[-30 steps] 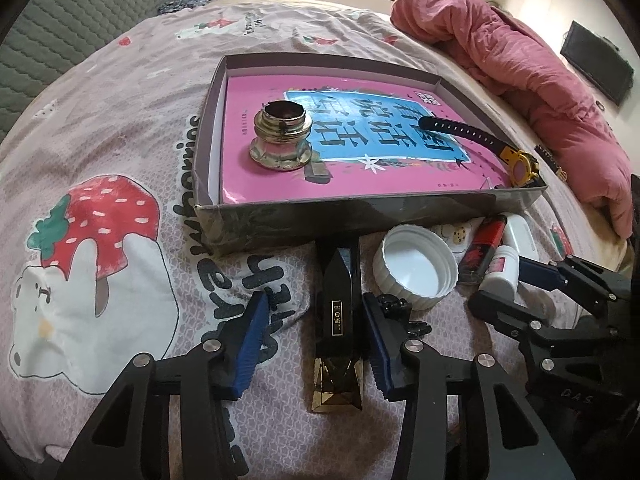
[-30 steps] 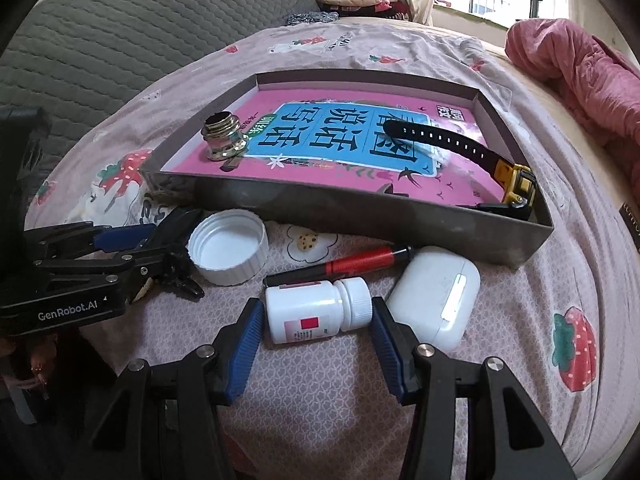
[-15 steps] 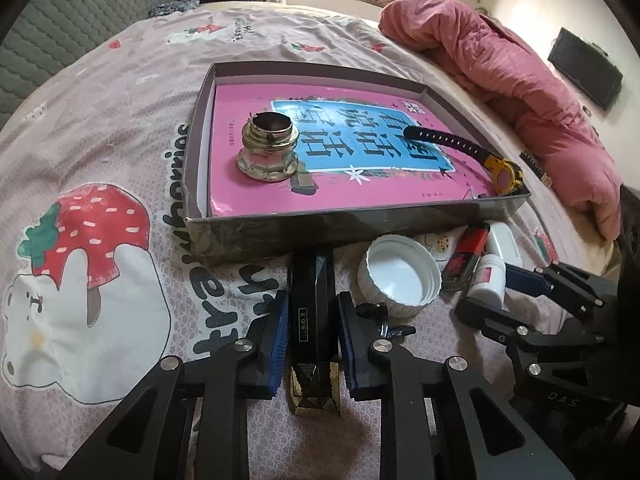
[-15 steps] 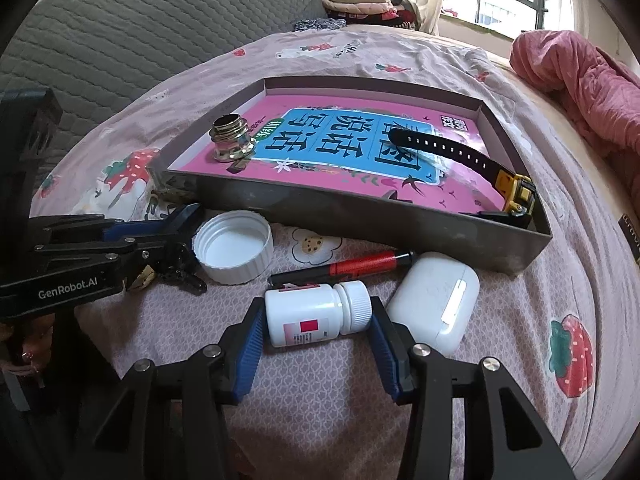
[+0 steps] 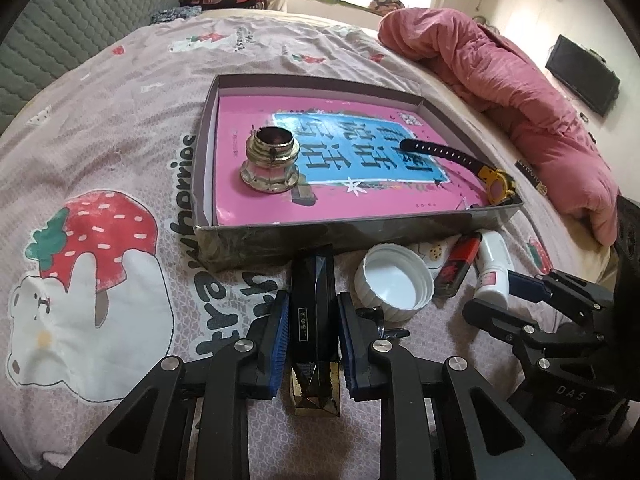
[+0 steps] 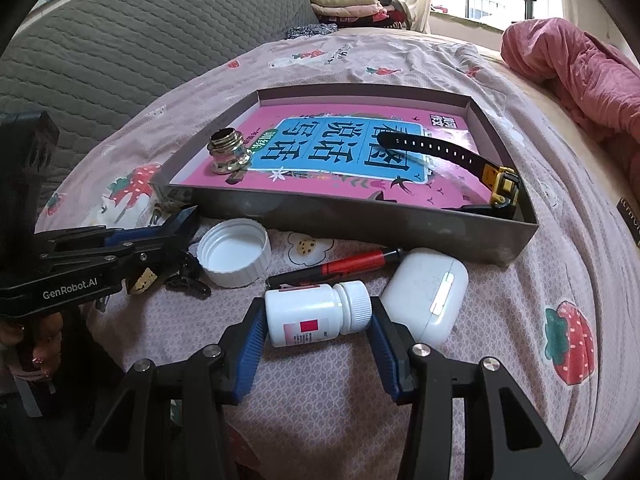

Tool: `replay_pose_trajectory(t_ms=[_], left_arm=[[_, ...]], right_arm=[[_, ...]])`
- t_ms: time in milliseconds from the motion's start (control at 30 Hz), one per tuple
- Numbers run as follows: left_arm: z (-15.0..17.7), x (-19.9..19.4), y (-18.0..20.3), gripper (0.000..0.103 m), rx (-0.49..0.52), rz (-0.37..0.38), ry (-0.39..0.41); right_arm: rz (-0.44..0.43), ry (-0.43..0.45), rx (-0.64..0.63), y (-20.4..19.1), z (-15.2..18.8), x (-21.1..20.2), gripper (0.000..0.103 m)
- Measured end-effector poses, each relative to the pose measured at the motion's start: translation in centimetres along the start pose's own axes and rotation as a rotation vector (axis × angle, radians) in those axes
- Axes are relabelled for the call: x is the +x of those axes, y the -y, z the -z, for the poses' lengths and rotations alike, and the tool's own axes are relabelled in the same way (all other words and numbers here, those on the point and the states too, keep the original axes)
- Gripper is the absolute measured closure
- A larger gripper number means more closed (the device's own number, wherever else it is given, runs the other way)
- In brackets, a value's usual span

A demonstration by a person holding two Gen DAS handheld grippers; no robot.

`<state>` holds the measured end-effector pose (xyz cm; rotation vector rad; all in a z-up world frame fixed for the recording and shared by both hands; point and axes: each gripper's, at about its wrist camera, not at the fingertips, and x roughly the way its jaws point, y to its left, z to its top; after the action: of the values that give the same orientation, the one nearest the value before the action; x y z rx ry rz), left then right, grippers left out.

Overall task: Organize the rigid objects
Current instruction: 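Close the left tool on the clipper while the right tool closes on the pill bottle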

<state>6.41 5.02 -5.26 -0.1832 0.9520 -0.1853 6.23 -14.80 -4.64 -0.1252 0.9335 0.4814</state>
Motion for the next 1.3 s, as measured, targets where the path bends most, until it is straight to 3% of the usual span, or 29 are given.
replay_pose_trajectory(t_ms=[533,1300], left_arm=[[0.1,-2.4,-0.3,0.08,-0.022,0.001,0.062],[0.5,-5.3,0.8,0.08,0.008,-0.071,0.141]], right_arm=[[-0.024,0.05,0.003,-0.3,-0.1,-1.9,0.054],[-0.023,0.15,0.033,0.4,-0.8,-4.9,0.054]])
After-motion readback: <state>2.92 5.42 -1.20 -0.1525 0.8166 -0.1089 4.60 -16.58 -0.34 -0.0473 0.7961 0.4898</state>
